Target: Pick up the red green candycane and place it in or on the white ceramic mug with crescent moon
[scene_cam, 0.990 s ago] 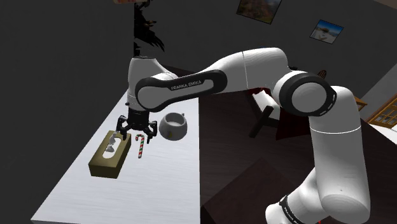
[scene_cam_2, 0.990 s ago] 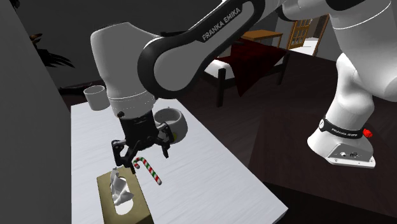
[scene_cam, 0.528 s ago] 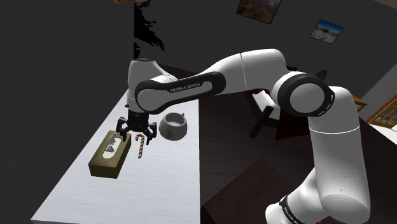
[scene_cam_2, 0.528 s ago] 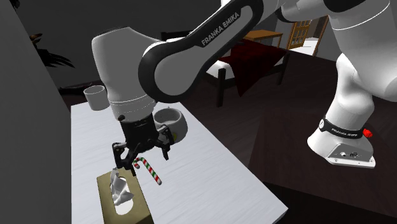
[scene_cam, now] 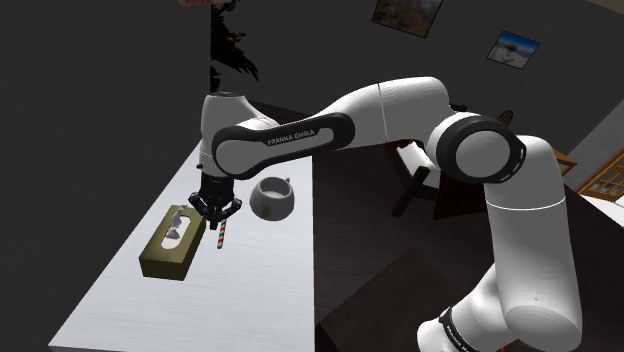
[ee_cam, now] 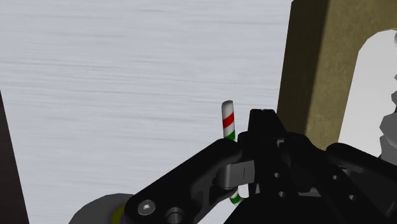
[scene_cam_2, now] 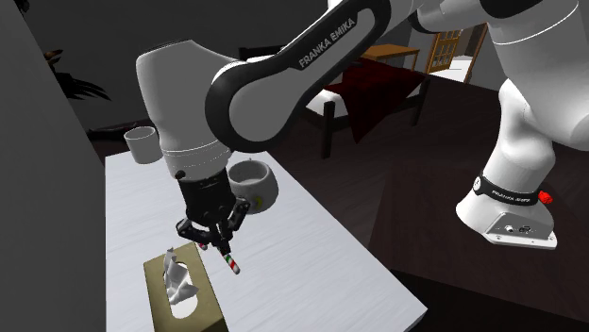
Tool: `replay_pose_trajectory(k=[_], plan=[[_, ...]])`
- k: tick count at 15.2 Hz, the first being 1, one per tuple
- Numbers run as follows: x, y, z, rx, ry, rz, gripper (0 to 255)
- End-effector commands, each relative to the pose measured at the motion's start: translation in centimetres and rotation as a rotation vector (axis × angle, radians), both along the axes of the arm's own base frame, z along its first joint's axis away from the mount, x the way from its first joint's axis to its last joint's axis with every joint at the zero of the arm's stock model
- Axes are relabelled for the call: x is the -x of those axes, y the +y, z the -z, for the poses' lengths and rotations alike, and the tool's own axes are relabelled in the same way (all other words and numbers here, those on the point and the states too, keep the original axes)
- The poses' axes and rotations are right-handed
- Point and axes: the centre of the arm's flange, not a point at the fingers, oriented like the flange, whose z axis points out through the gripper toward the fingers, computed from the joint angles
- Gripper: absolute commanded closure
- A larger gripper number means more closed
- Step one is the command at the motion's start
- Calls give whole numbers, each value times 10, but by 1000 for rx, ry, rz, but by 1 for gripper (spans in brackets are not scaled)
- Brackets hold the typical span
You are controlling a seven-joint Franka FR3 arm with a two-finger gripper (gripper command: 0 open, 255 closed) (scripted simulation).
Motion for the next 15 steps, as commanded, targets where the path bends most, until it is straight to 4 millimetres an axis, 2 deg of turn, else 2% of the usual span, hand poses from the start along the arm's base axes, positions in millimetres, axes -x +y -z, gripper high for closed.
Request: replay_pose_trajectory(k=[1, 3, 4, 13, 15], plan=[[0, 0, 0, 0, 0, 0, 255], [0, 0, 0, 0, 0, 0, 255], [0, 0, 0, 0, 0, 0, 0], [-62, -40, 63, 82, -144, -149, 0], [-64, -41, 70, 84, -148, -153, 0]])
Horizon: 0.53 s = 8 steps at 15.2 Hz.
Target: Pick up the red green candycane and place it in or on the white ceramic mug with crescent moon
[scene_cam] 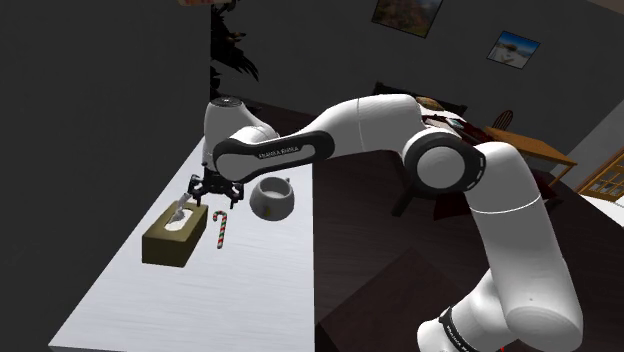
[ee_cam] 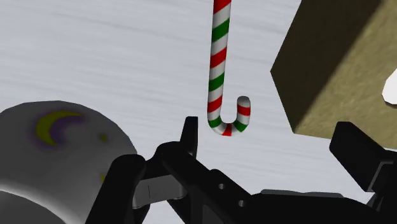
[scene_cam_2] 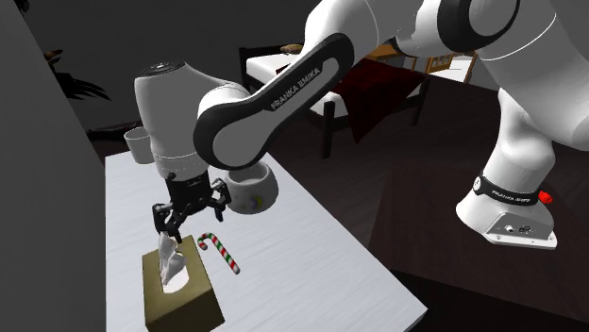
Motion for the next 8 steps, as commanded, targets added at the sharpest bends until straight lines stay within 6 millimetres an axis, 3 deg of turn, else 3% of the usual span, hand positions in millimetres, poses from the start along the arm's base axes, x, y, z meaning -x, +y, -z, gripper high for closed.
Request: replay_pose_trajectory(k=[1, 6, 8], plan=[[3, -8, 41, 24, 30, -3, 0], [3, -8, 70, 24, 30, -3, 0], [3, -8, 70, 24, 30, -3, 0]])
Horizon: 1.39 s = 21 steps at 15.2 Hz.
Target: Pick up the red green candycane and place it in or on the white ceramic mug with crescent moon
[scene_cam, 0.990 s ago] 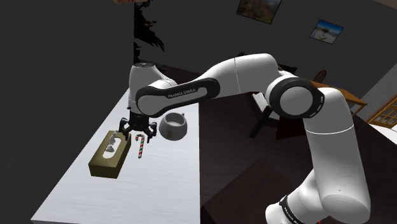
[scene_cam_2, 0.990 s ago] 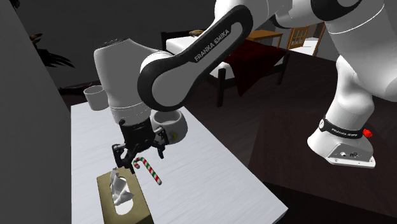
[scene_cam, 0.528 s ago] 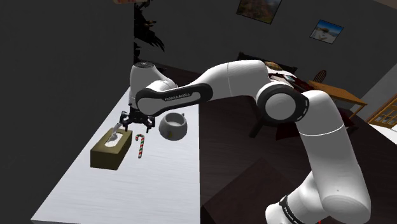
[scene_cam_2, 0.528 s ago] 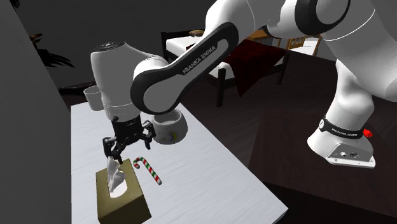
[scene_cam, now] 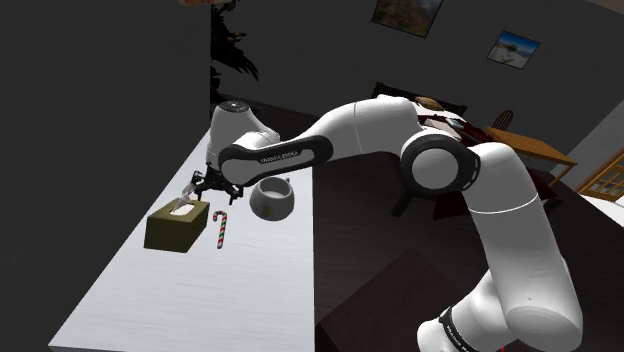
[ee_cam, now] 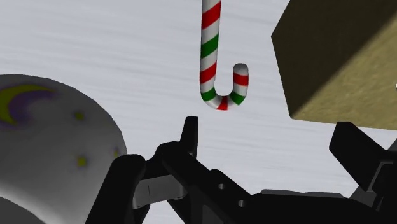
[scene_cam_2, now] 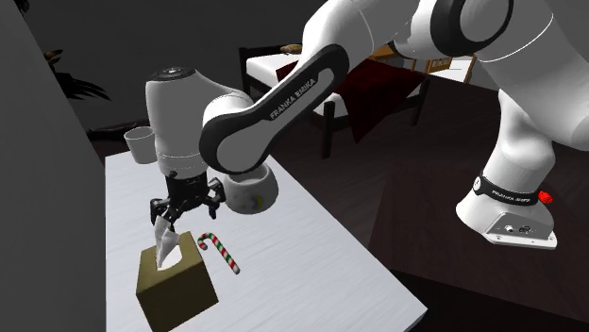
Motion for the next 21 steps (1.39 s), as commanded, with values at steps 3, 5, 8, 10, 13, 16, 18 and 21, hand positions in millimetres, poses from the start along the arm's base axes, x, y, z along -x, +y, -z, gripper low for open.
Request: replay_pose_trajectory(k=[3, 5, 8, 10, 13, 16, 18, 21], plan=[[18, 7, 60, 46, 115, -11, 0], [18, 7, 60, 46, 115, -11, 0], [-1, 2, 67, 42, 116, -11, 255], [-3, 3, 80, 45, 115, -9, 255], [-10, 3, 72, 44, 117, -9, 255], [-14, 4, 57, 22, 65, -2, 255], [-5, 3, 50, 26, 75, 2, 0], [23, 3, 27, 40, 106, 13, 0]])
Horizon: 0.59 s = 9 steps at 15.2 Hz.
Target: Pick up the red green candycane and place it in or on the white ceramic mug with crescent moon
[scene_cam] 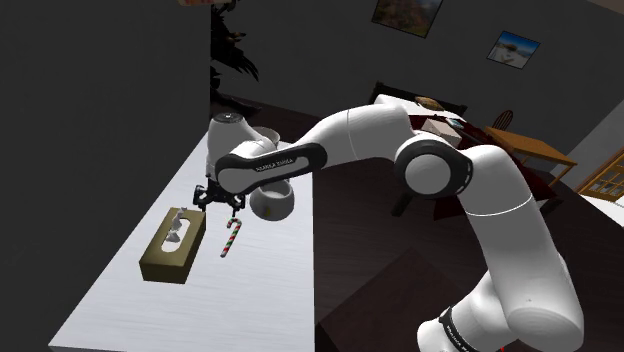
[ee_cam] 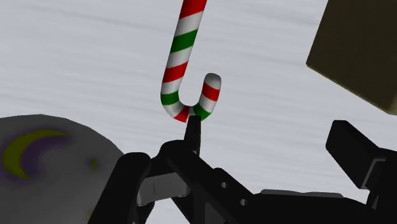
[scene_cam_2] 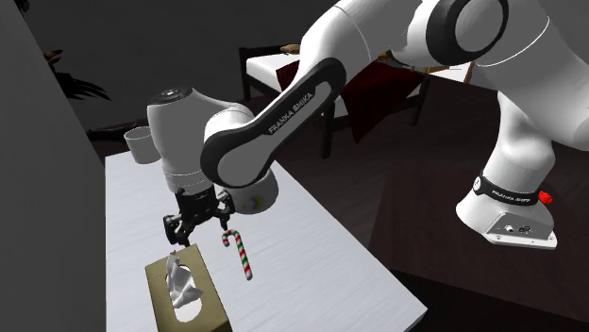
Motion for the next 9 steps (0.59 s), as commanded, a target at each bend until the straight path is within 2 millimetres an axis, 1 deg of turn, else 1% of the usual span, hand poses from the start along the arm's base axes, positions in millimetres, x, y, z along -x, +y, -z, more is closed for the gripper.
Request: replay_pose_trajectory(k=[1, 2, 8, 9], plan=[[21, -1, -13, 11, 20, 8, 0], [21, -1, -13, 11, 20, 8, 0], [20, 0, 19, 11, 20, 8, 0], [20, 0, 27, 11, 20, 8, 0]])
